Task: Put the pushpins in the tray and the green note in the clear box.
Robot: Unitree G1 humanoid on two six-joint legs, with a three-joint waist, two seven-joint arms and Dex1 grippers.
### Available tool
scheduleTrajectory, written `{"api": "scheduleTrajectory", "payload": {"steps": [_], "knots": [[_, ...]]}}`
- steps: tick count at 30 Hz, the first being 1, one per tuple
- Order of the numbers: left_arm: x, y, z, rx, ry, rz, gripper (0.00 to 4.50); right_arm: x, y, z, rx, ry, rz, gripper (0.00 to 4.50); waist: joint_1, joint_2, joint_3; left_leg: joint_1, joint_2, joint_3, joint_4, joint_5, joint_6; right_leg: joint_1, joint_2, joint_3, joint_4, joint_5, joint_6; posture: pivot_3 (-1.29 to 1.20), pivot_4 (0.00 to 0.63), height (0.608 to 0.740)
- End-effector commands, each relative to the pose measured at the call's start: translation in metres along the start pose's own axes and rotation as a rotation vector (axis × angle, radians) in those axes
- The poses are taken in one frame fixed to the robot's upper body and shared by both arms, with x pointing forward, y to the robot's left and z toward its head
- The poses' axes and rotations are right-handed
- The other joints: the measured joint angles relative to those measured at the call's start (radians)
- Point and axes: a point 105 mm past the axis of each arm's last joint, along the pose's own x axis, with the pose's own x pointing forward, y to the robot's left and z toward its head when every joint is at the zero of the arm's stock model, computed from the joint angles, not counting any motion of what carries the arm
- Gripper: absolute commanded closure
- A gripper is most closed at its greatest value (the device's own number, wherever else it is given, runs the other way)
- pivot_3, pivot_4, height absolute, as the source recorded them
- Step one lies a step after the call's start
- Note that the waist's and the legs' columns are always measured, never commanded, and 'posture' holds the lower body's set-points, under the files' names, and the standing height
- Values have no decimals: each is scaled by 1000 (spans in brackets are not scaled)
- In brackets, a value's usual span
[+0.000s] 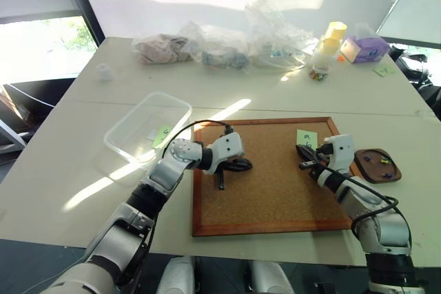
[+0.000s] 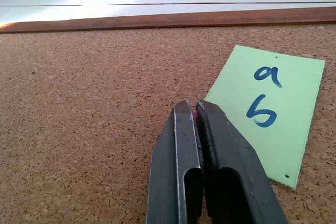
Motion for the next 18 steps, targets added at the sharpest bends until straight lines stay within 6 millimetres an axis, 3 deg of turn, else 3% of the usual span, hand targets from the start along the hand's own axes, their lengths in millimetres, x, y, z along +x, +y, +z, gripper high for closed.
{"api": "scheduleTrajectory", "payload": {"steps": [1,12,16,18], "knots": [[0,-5,-17,-26,69,-11,4500,-4,0,19,-21,-89,-6,4479,0,0,0,0,0,0,0,0,0,0,0,0,0,0,0,0,150,740],[-1,-4,-17,-28,71,-11,4500,-6,-4,35,-59,-161,-21,4479,0,0,0,0,0,0,0,0,0,0,0,0,0,0,0,0,150,740],[-5,5,10,-95,-71,11,4500,-8,-1,41,-88,-178,-11,4479,0,0,0,0,0,0,0,0,0,0,0,0,0,0,0,0,150,740],[-16,20,46,-207,-241,25,4500,-13,3,48,-125,-190,4,4479,0,0,0,-1,0,0,0,0,0,-1,0,0,0,0,0,0,150,740]]}}
